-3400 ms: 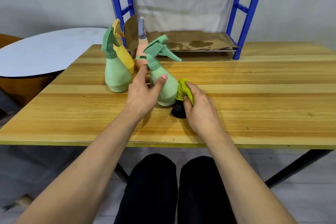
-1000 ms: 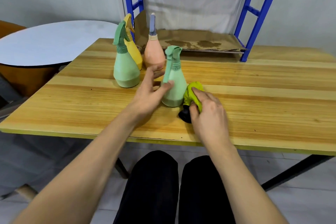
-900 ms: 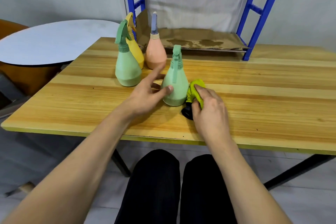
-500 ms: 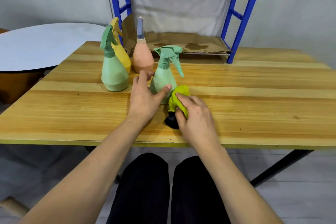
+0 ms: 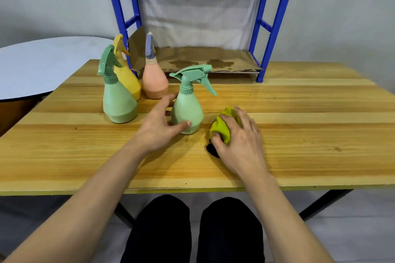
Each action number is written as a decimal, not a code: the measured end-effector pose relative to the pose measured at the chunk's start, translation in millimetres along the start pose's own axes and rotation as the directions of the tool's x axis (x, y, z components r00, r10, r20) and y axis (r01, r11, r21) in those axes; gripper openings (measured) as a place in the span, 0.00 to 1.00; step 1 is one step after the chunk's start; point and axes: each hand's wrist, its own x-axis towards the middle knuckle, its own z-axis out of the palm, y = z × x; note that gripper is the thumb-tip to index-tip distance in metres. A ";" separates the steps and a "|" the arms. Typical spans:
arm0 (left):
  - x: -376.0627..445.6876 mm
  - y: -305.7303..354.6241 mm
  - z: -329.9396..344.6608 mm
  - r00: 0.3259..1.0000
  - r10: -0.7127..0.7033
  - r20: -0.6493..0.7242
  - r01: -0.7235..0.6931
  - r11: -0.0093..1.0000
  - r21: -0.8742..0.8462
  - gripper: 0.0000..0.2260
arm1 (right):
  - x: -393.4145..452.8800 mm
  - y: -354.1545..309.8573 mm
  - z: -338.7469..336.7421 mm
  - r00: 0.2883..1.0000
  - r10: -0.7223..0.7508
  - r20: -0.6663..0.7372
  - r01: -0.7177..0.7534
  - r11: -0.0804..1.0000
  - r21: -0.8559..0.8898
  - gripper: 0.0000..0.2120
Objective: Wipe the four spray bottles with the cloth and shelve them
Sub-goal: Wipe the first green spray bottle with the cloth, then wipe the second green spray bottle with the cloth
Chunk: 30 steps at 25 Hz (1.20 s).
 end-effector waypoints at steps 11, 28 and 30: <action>104.6 44.9 91.3 0.997 0.043 -0.058 -0.036 0.993 0.111 0.39 | 27.3 59.3 -3.3 0.981 0.173 -0.090 -0.165 0.982 0.091 0.31; 93.0 45.1 73.1 0.999 0.030 -0.033 -0.025 0.989 0.147 0.30 | 36.4 58.4 -0.2 0.988 0.124 -0.088 -0.116 0.989 0.088 0.29; 66.8 31.0 47.0 0.997 0.027 -0.076 -0.014 0.986 0.165 0.26 | 39.9 45.4 4.8 0.995 0.093 -0.040 -0.089 0.991 0.096 0.29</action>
